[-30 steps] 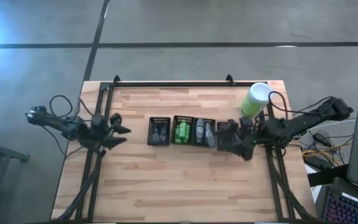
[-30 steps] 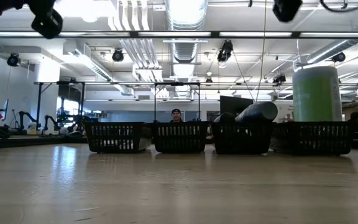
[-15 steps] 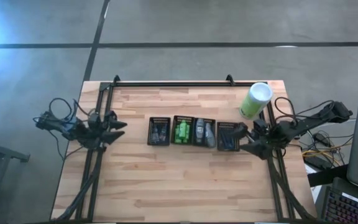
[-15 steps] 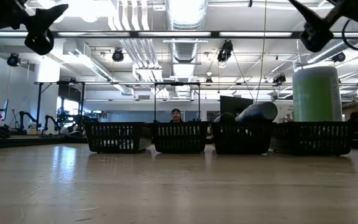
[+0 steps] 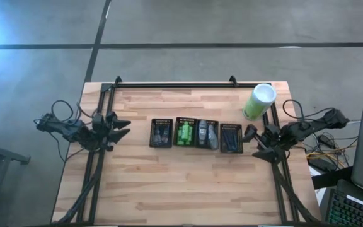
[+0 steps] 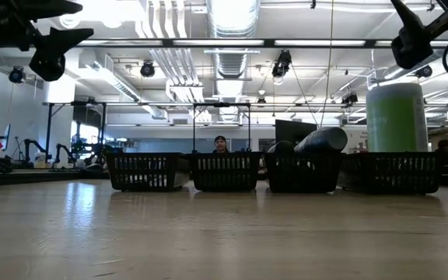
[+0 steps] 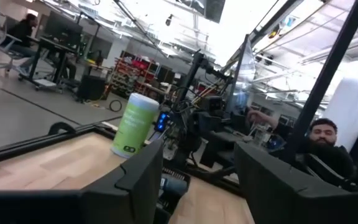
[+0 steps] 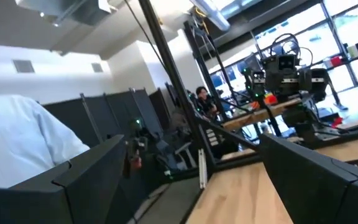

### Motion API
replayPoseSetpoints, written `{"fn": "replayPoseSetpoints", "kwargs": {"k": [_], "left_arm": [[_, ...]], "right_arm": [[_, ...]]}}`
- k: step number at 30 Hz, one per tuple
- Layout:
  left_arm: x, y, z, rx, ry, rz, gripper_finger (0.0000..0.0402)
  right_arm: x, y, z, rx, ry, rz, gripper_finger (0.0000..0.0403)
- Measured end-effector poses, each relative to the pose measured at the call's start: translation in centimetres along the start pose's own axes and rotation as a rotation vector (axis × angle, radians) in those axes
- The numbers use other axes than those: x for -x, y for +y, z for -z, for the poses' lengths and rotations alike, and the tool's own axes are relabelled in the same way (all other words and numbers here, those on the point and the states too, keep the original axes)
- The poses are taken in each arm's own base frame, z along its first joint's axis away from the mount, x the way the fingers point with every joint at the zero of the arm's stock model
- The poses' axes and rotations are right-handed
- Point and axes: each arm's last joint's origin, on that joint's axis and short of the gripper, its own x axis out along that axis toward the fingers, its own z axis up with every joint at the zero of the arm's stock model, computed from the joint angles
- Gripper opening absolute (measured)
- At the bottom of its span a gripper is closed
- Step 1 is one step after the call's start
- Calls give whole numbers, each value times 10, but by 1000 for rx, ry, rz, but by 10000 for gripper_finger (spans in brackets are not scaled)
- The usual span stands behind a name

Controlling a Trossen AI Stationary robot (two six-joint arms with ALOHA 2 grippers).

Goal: Pick & Place Travel size toiletries
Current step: Return to Home Position

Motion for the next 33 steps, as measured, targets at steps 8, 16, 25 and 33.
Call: {"fn": "replayPoseSetpoints", "kwargs": {"k": [8, 16, 25, 33], "left_arm": [[0, 0, 2, -4, 6, -2, 202], [0, 1, 6, -12, 21, -6, 201], [0, 12, 40, -69, 113, -33, 202], [0, 13, 43, -91, 147, -44, 202]], "right_arm": [[2, -2, 5, 6, 54, 27, 363], [1, -3, 7, 7, 75, 37, 363], [8, -4, 5, 10, 73, 47, 363], [17, -20, 16, 33, 191, 216, 363]]}}
